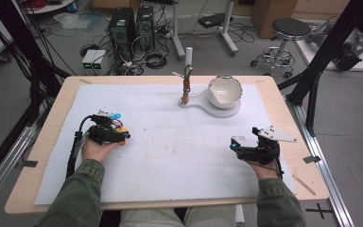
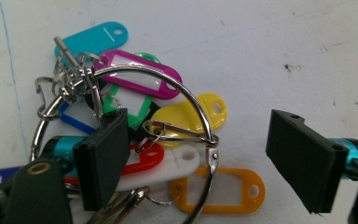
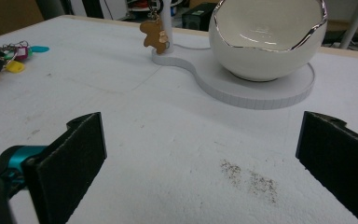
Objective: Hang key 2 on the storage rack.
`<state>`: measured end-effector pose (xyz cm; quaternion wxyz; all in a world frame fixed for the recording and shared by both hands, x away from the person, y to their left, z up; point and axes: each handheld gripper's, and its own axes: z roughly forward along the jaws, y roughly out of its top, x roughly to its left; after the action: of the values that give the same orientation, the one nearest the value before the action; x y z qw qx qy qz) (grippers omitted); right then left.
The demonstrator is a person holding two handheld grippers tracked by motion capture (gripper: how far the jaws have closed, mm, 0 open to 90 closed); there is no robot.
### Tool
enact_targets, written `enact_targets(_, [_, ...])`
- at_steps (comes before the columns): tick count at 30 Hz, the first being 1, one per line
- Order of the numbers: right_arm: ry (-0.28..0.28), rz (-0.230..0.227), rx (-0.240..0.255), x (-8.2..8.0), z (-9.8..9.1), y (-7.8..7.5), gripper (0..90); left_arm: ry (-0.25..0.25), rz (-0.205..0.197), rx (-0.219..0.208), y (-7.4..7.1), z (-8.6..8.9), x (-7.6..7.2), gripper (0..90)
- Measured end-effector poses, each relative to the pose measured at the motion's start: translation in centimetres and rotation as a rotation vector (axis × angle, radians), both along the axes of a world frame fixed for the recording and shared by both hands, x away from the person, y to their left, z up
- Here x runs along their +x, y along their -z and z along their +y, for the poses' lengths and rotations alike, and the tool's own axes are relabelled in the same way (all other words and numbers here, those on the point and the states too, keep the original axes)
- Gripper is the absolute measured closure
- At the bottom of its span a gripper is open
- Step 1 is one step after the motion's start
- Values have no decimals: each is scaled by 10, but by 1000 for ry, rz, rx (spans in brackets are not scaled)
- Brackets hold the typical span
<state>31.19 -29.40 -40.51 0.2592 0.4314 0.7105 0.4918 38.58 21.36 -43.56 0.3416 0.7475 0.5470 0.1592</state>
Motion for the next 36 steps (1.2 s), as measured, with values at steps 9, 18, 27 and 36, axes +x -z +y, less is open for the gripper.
enact_targets(9, [-2,0,2,0,-1,1,7,-60,-53,124,1,-6,-3,529])
enact_targets(18, [-3,3,-1,-1,0,1,8,-53,-73,209,2,-15,-5,552])
enact_targets(27, [12,-3,6,-2,-4,0,8,-14,-82,180,-1,-9,-6,734])
enact_targets(36, [12,-7,7,-3,-5,0,8,-22,-91,156,-7,-5,-9,750])
